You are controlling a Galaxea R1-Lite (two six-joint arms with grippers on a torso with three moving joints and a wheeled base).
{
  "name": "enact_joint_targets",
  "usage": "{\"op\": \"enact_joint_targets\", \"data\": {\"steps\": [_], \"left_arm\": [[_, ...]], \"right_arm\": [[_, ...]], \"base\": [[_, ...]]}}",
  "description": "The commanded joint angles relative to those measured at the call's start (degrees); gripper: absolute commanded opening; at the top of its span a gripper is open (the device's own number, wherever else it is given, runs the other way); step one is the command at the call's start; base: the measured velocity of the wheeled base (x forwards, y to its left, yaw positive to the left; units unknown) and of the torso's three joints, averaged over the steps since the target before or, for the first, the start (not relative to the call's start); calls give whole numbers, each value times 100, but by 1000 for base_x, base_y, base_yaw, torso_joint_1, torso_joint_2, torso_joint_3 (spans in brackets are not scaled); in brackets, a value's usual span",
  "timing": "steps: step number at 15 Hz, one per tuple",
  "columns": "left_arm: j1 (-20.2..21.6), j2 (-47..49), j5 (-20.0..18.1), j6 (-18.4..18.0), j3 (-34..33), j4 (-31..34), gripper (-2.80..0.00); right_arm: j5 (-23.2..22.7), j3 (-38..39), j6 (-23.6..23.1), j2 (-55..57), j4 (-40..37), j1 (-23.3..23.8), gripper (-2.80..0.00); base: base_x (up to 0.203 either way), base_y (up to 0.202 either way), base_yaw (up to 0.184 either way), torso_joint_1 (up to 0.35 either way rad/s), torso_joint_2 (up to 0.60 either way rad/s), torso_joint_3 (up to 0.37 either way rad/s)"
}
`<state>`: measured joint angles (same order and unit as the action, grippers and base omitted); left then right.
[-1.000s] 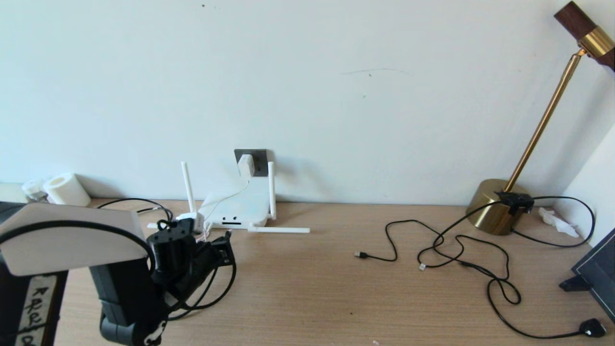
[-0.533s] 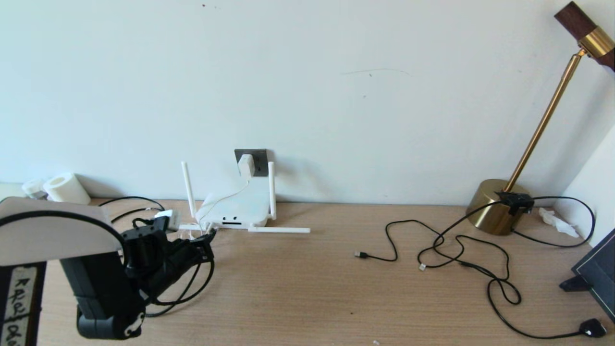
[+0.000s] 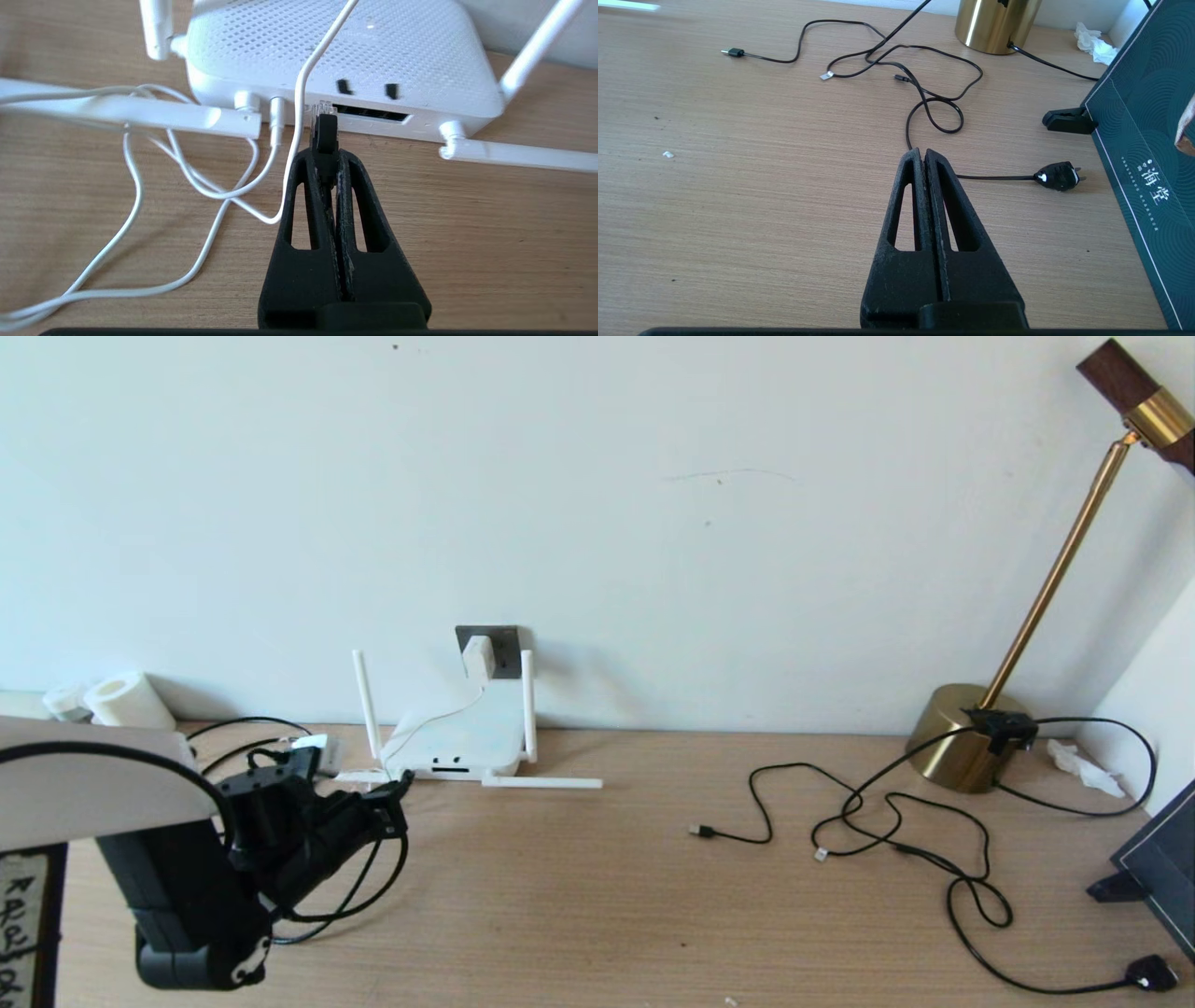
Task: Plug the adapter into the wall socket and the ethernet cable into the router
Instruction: Hand it to the other hand
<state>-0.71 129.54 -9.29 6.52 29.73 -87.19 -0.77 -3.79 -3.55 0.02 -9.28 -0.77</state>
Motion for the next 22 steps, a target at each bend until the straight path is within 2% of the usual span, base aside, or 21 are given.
{"op": "enact_joint_targets", "data": {"steps": [1, 3, 6, 9, 11, 15, 17, 22], "left_arm": [[171, -49, -333, 12, -3, -48, -280], [249, -20, -620, 7, -3, -48, -280], [247, 54, -767, 7, -47, -48, -280], [318, 72, -1248, -43, -13, -48, -280], [346, 198, -1247, -96, 15, -48, -280], [274, 426, -754, -98, 244, -48, -280], [209, 476, -665, -107, 317, -48, -280], [-247, 538, -104, -107, 581, -48, -280]], "right_arm": [[-2, 1, -6, -2, -4, -2, -280], [-2, 1, -6, -2, -4, -2, -280], [-2, 1, -6, -2, -4, -2, -280], [-2, 1, -6, -2, -4, -2, -280], [-2, 1, -6, -2, -4, -2, -280], [-2, 1, -6, -2, -4, -2, -280], [-2, 1, -6, -2, -4, -2, -280], [-2, 1, -6, -2, -4, -2, -280]], "base": [[0, 0, 0, 0, 0, 0], [0, 0, 0, 0, 0, 0], [0, 0, 0, 0, 0, 0], [0, 0, 0, 0, 0, 0], [0, 0, 0, 0, 0, 0], [0, 0, 0, 0, 0, 0], [0, 0, 0, 0, 0, 0], [0, 0, 0, 0, 0, 0]]}}
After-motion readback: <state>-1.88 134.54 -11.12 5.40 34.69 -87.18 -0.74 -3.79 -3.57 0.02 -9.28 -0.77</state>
